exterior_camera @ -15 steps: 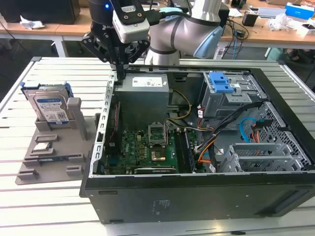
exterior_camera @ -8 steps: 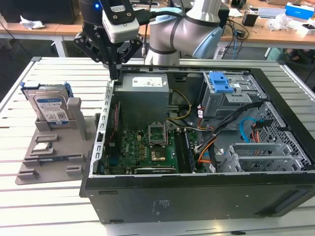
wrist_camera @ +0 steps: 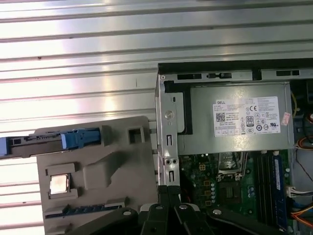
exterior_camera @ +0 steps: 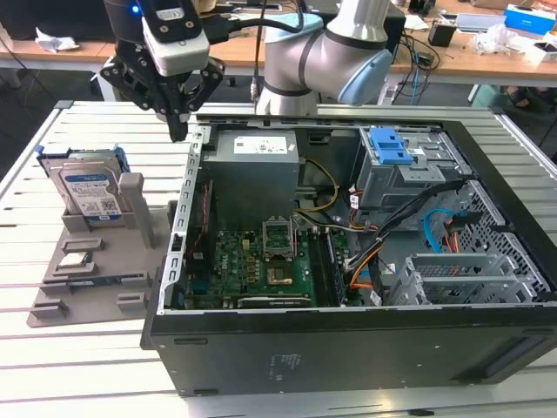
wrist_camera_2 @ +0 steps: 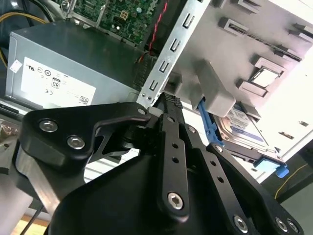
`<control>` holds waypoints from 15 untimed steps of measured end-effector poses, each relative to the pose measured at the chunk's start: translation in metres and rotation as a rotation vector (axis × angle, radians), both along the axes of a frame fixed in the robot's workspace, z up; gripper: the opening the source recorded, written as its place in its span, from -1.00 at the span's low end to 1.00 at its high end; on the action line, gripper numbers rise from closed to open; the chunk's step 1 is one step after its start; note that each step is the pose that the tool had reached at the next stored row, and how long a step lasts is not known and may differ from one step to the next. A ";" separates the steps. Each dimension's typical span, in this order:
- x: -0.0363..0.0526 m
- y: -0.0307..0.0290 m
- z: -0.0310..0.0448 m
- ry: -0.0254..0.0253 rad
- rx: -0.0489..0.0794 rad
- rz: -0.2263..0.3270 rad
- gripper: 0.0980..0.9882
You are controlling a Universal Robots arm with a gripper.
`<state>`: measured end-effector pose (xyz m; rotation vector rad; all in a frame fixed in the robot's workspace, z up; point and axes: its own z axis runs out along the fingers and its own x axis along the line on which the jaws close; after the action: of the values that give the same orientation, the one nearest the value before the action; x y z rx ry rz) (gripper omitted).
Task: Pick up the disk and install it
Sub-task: 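Reach for the disk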
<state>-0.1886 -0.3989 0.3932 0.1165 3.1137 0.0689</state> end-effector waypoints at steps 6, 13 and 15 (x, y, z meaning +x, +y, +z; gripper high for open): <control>-0.0110 0.0000 0.0000 0.0000 0.000 0.000 -0.98; -0.0261 0.0000 0.0000 0.0000 0.000 0.000 -0.98; -0.0304 0.0000 0.0000 0.0000 0.000 0.000 -0.98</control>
<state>-0.2190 -0.3988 0.3932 0.1167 3.1137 0.0689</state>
